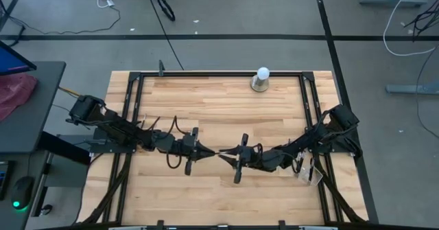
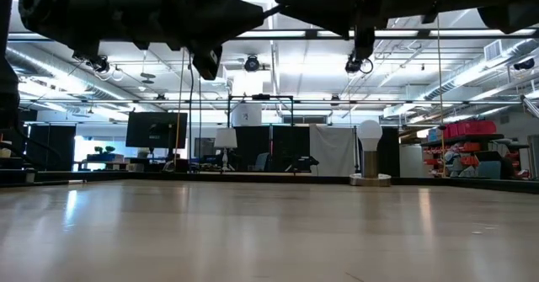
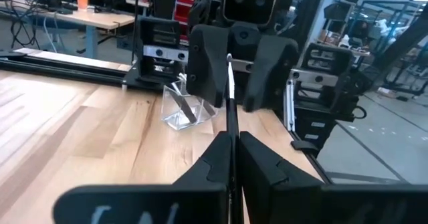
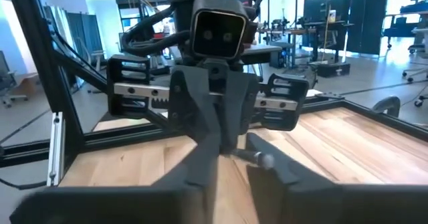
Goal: Put items in baskets/containers
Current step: Put the black eyeshadow brush into the transparent organizer
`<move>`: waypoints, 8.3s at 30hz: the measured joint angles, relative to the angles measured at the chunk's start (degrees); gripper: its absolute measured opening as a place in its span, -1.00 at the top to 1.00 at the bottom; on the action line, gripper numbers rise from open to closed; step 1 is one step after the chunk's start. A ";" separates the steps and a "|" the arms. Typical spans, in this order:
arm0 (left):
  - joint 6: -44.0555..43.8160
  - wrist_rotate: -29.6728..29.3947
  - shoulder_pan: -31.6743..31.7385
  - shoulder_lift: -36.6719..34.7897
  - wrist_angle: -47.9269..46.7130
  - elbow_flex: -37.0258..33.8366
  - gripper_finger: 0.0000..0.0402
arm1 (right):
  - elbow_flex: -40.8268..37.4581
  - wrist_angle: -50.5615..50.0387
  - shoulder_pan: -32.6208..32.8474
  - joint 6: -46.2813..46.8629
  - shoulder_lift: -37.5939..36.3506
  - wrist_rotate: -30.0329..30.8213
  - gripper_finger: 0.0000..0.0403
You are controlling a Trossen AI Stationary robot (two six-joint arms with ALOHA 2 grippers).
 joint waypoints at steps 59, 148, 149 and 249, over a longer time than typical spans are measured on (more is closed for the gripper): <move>-3.68 -3.47 0.07 0.09 -6.95 0.02 0.02 | 10.74 -132.13 30.87 113.32 -32.17 -25.58 0.92; -30.29 -0.44 51.67 -22.63 -109.23 0.04 -0.09 | 11.61 -51.29 2.59 11.61 -9.68 -11.83 0.17; -29.13 -0.46 52.57 -21.62 -109.12 0.04 -0.06 | 11.61 -51.29 2.70 11.61 -9.70 -11.84 0.17; 20.19 10.12 17.20 5.59 -47.88 0.49 0.51 | 11.67 -54.01 3.17 12.11 -9.75 -12.08 0.17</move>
